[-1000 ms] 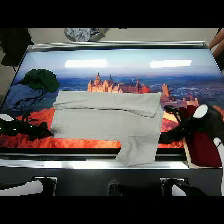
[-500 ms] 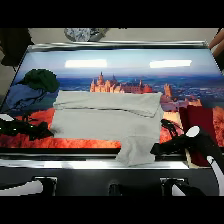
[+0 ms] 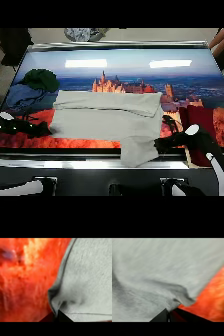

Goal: Fold the shirts.

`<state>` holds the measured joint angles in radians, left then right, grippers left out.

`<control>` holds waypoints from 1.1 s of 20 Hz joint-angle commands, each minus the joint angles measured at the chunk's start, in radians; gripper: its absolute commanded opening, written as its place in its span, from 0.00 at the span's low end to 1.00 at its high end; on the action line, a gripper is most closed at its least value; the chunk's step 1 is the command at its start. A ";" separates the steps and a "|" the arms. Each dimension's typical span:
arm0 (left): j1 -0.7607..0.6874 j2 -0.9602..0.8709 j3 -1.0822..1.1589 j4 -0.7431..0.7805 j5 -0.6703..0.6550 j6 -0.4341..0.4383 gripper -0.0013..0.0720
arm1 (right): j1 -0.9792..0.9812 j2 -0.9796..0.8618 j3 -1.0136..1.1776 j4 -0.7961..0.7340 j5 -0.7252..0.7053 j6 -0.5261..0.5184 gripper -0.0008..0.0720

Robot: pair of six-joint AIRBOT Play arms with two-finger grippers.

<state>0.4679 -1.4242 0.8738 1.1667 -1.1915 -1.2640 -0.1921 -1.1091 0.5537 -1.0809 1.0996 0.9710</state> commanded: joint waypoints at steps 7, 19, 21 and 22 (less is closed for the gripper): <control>-0.121 -0.044 0.388 -0.080 0.012 -0.084 0.05 | 0.005 -0.088 0.491 0.032 -0.001 0.044 0.07; -0.189 -0.604 0.984 -0.202 0.005 -0.222 0.06 | 0.005 -0.650 0.874 0.265 -0.263 0.065 0.08; -0.192 -0.647 0.984 -0.203 -0.005 -0.237 0.06 | 0.005 -0.676 0.874 0.265 -0.253 0.065 0.08; -0.196 -0.662 0.984 -0.203 -0.013 -0.250 0.06 | 0.005 -0.679 0.874 0.265 -0.248 0.065 0.08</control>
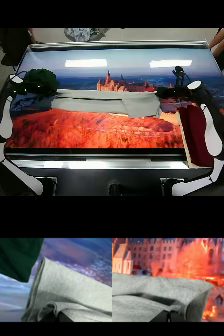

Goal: Fold the shirts.

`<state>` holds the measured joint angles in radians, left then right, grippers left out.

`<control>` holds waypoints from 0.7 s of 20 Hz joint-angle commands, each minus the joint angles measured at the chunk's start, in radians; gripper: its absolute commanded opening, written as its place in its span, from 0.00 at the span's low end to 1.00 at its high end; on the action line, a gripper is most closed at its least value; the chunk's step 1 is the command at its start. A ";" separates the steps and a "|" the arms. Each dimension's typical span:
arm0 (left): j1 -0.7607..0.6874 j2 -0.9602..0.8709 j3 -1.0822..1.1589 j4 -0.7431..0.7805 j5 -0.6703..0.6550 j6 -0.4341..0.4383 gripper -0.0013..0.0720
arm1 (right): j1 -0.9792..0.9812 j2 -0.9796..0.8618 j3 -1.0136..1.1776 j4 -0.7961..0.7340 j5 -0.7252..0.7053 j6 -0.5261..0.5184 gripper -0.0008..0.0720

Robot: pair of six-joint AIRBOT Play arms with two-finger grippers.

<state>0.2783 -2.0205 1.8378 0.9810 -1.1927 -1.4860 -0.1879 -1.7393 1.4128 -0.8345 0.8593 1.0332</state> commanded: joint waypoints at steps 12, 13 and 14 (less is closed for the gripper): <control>0.037 0.068 0.124 -0.021 -0.197 -0.039 0.93 | -0.111 -0.014 0.050 -0.142 0.342 -0.024 0.99; 0.031 0.083 0.124 -0.021 -0.199 -0.030 0.93 | -0.107 -0.039 0.050 -0.086 0.347 -0.027 0.99; 0.025 0.095 0.124 -0.021 -0.199 -0.022 0.93 | -0.104 -0.064 0.050 -0.030 0.347 -0.027 0.99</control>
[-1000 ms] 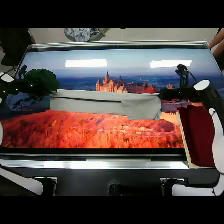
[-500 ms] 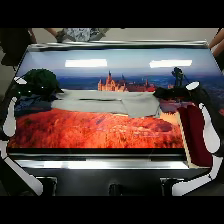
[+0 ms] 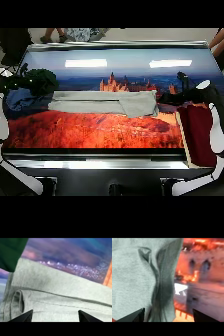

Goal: Fold the shirts.

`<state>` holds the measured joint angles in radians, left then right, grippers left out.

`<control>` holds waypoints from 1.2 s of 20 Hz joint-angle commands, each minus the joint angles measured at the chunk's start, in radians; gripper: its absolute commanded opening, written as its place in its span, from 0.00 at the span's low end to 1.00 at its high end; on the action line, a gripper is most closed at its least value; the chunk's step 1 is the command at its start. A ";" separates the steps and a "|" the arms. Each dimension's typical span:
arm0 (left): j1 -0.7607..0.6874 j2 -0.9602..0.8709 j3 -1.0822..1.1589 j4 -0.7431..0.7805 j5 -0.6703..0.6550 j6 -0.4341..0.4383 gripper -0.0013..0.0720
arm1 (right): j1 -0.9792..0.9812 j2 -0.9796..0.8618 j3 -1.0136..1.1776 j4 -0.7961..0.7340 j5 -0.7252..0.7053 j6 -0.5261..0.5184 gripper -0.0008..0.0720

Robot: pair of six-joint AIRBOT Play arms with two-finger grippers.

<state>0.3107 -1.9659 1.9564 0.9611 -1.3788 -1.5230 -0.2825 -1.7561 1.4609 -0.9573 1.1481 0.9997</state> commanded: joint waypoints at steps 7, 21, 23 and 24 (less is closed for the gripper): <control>-0.067 0.104 0.005 -0.003 -0.043 0.042 0.93 | 0.067 -0.159 0.002 0.239 0.024 0.114 0.97; -0.581 0.099 -0.202 -0.195 0.053 0.162 0.06 | 0.082 0.383 0.002 0.159 0.250 0.148 0.08; -0.648 0.098 -0.229 -0.195 0.119 0.157 0.06 | 0.082 0.461 0.002 0.136 0.283 0.150 0.08; -0.678 0.095 -0.232 -0.195 0.168 0.137 0.06 | 0.082 0.499 0.002 0.133 0.295 0.158 0.08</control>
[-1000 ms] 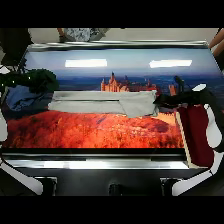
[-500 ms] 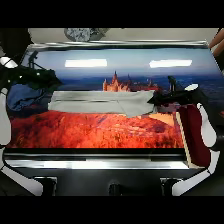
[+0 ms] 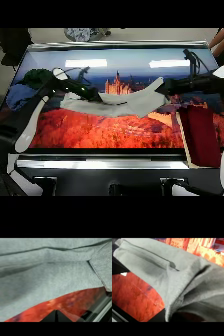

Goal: Fold the shirts.

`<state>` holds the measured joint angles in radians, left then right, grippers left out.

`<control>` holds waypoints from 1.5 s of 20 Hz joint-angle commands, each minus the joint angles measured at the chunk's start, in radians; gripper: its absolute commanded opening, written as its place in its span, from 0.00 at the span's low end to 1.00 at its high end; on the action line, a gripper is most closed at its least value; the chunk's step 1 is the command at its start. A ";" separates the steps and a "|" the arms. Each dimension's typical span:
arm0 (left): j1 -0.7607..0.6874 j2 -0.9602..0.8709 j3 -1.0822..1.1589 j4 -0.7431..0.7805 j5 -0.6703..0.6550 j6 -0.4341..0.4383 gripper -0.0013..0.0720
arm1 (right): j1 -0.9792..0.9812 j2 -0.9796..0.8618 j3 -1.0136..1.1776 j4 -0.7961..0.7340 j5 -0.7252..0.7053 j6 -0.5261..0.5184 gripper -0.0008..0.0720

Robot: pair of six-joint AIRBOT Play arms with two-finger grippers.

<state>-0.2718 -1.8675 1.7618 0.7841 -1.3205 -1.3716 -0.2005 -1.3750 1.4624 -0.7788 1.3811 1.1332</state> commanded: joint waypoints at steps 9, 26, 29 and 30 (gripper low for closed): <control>-0.314 -0.148 -0.037 -0.233 0.274 -0.090 0.06 | 0.000 0.355 0.001 -0.045 0.088 0.161 0.08; 0.040 0.307 -0.035 0.165 0.174 -0.008 0.06 | 0.313 0.029 0.001 0.142 -0.257 0.066 0.08; 0.180 0.458 -0.035 0.165 0.148 -0.008 0.06 | 0.412 -0.143 0.001 0.237 -0.389 0.055 0.08; 0.212 0.500 -0.035 0.165 0.133 -0.007 0.06 | 0.440 -0.198 0.001 0.274 -0.419 0.055 0.08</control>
<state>-0.1780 -1.5021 1.7264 0.9077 -1.1545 -1.3792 0.1493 -1.4307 1.4624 -0.6224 1.1023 1.2087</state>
